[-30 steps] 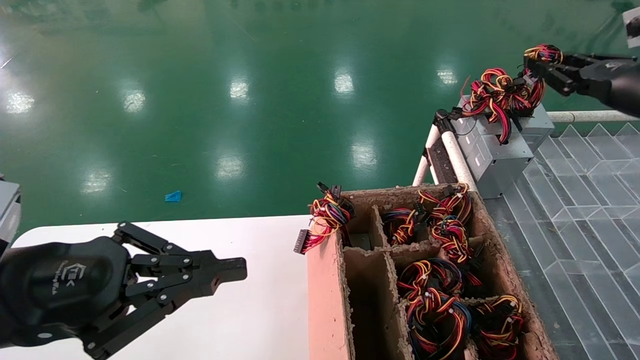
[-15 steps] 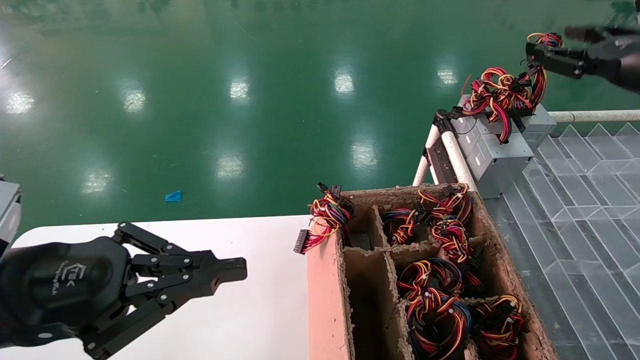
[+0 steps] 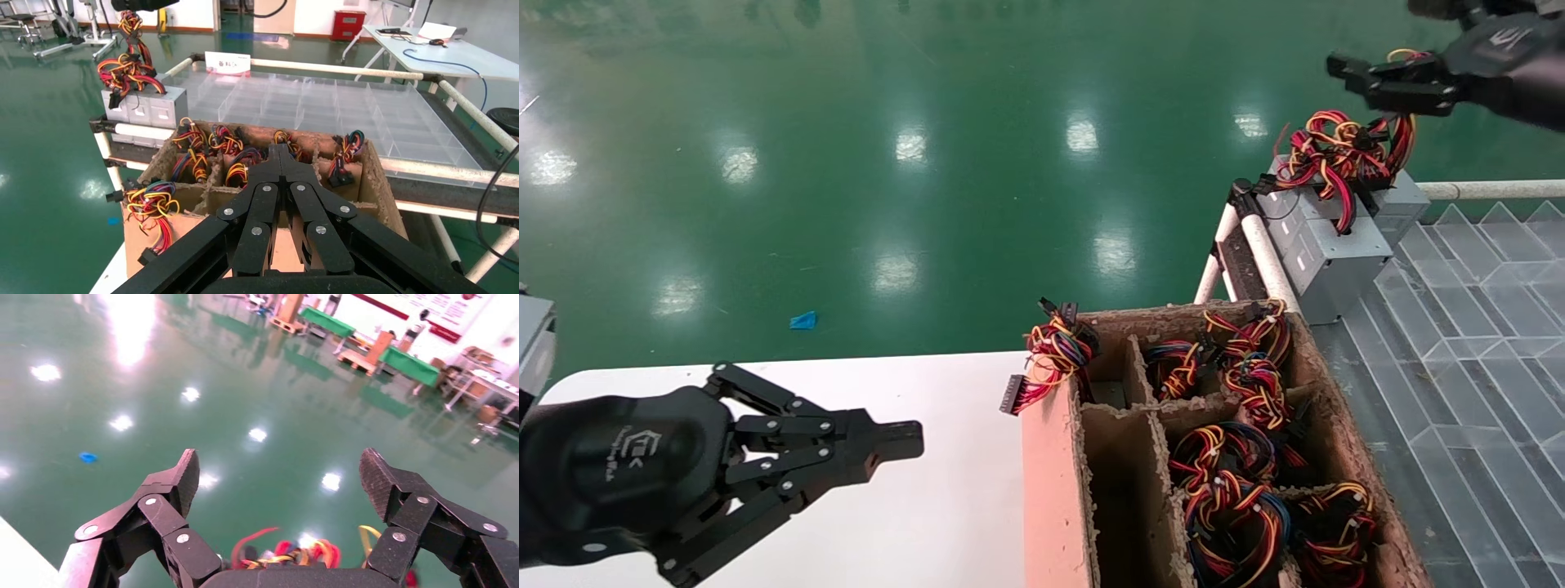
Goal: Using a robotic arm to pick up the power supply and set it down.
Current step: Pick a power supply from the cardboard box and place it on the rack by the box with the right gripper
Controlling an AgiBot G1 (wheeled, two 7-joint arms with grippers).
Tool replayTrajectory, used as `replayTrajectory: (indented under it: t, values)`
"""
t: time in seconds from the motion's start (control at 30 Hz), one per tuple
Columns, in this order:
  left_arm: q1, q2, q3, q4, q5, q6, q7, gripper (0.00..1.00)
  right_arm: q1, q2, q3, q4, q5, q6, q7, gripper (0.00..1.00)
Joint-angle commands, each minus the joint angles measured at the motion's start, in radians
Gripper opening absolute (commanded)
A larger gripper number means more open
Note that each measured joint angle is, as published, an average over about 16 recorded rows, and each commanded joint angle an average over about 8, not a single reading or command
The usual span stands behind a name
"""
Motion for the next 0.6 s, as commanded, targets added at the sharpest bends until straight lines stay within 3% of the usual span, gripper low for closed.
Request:
replayTrajectory:
  t: [0.03, 0.23, 0.6]
  values:
    - [0.000, 0.000, 0.000, 0.000, 0.000, 0.000, 0.000, 0.24, -0.027, 0.008, 0.005, 0.037, 0.015, -0.014, 0.015, 1.00]
    - [0.000, 0.000, 0.000, 0.000, 0.000, 0.000, 0.000, 0.97, -0.114, 0.032, 0.021, 0.157, 0.065, -0.059, 0.066, 1.00]
    - [0.000, 0.000, 0.000, 0.000, 0.000, 0.000, 0.000, 1.00, -0.275, 0.078, 0.052, 0.377, 0.156, -0.142, 0.161, 1.00]
